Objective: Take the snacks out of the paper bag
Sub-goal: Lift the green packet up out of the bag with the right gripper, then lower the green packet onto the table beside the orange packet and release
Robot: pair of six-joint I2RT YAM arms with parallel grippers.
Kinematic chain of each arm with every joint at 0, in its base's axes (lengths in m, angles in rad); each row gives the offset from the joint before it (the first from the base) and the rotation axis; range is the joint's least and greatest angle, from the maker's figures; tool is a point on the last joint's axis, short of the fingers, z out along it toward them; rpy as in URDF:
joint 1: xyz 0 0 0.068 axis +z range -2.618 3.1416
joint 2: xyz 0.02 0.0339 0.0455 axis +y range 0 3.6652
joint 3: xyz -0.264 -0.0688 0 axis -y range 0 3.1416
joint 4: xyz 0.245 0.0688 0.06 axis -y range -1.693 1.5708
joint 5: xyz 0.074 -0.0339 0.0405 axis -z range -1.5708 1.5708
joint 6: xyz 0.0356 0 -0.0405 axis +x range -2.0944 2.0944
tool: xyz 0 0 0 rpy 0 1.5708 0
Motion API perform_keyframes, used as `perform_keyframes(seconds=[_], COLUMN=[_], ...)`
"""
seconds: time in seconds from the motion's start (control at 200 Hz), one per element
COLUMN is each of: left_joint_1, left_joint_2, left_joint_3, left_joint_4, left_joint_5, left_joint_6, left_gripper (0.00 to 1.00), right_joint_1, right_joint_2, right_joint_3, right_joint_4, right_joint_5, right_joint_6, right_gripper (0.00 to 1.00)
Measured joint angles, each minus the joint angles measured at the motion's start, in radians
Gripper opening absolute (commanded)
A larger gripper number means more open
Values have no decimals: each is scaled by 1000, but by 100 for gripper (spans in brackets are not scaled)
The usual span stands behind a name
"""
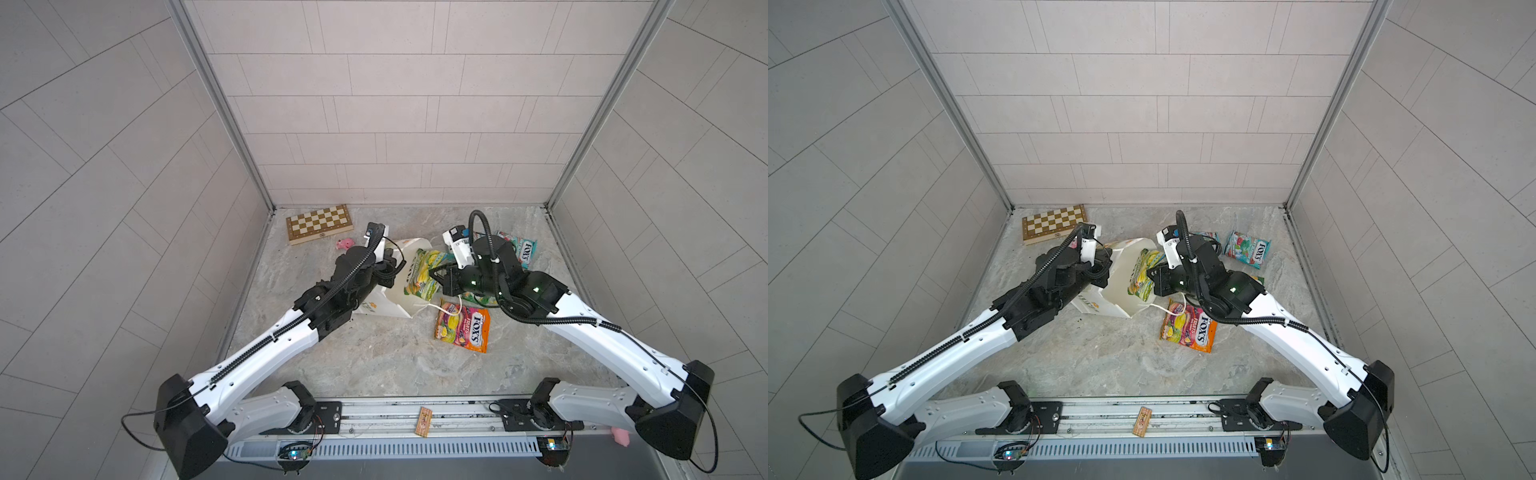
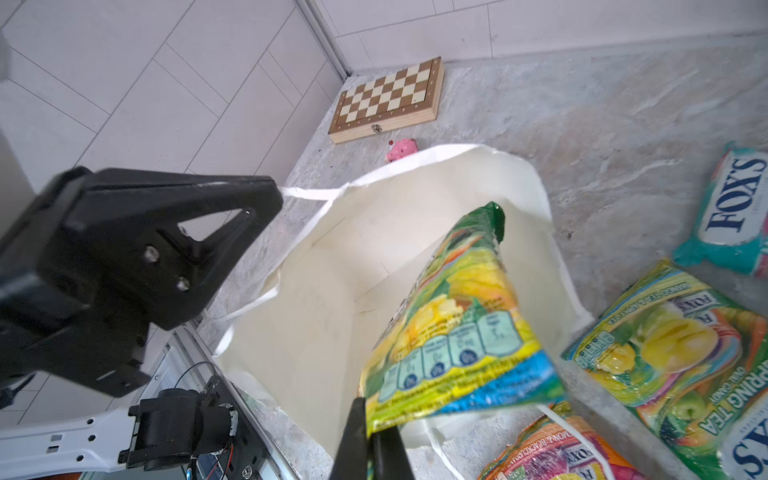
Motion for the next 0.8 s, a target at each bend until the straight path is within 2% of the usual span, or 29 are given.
perform_keyframes(seconds=[0.185,0.42,0.565,0.801], left_joint_1=[0,0,0,0], left_joint_2=[0,-6,-18,-36], left_joint_3=[0,0,0,0], left_joint_4=[-2,-10,-16,-18], left_joint_5=[-4,-16,-19,-20], left_joint_6=[3,6,6,6], left_gripper=[0,0,0,0], right_joint_1=[-68,-204,-286,-362], right_joint_2=[-58,-126,-157,-171], right_joint_3=[62,119,129,132], right_joint_4=[-98,-280,-421,-645], right_joint_5=[-8,-1,32,101], right_joint_6=[-38,-102,-148,-218], right_gripper=[0,0,0,0])
